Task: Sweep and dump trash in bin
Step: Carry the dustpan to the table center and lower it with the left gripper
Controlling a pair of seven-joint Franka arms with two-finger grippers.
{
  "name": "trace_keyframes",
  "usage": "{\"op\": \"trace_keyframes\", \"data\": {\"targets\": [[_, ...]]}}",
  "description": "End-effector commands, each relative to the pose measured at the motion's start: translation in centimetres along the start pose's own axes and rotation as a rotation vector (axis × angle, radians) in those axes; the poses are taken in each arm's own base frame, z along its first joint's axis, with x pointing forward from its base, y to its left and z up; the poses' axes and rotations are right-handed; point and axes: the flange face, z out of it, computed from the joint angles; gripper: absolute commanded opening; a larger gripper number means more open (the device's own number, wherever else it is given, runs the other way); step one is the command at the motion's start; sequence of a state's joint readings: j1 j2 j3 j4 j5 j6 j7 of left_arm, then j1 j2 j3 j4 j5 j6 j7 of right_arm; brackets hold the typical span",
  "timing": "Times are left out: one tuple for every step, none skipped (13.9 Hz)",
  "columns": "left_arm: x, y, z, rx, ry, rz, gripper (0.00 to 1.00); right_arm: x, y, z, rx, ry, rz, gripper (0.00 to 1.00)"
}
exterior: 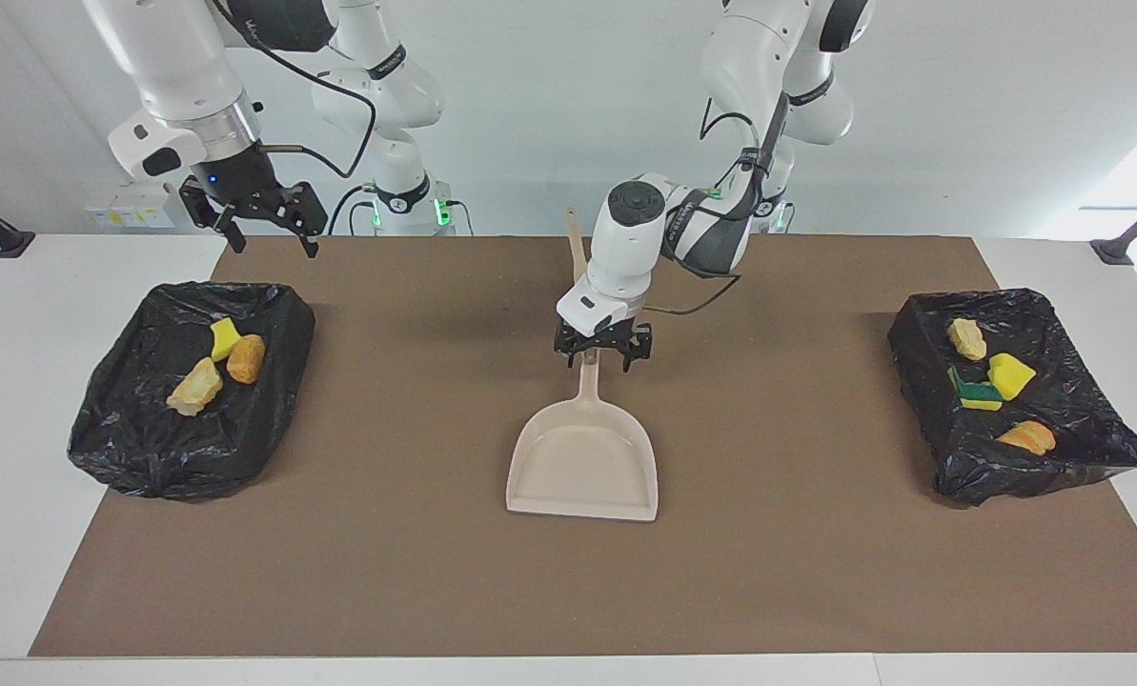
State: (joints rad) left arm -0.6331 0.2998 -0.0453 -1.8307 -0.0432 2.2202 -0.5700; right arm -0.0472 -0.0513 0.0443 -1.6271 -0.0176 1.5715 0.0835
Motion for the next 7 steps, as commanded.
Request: {"op": "trace_keyframes", "data": {"targets": [[1.2,-3.8,-3.8,0.005,-0.019,-0.063,1.0,-0.3,0.2,-0.4,0.017,0.001,0.024,1.0],[2.1,-5.5,-4.9,0.001,-0.009,-0.09,1.0,-0.3,0.2,-0.4,0.017,0.001,0.023,1.0],[2.9,-7.6,-6.1,0.0,-0.001,-0.123,1.0,-0.3,0.2,-0.4,0.019,0.001,0.024,1.0],[3.5,-9.6,-7.3,0.002,0.006,-0.15,1.0,-0.3,0.1,-0.4,0.019,0.001,0.023,1.0],[4.0,-11.8,-8.8,0.004,0.009,-0.174,1.0,-0.3,0.2,-0.4,0.017,0.001,0.023,1.0],[4.1,-13.8,-10.3,0.009,0.006,-0.189,1.0,-0.3,0.2,-0.4,0.019,0.001,0.024,1.0],[4.1,-15.9,-11.6,0.017,-0.005,-0.193,1.0,-0.3,0.1,-0.4,0.019,0.001,0.023,1.0]]}}
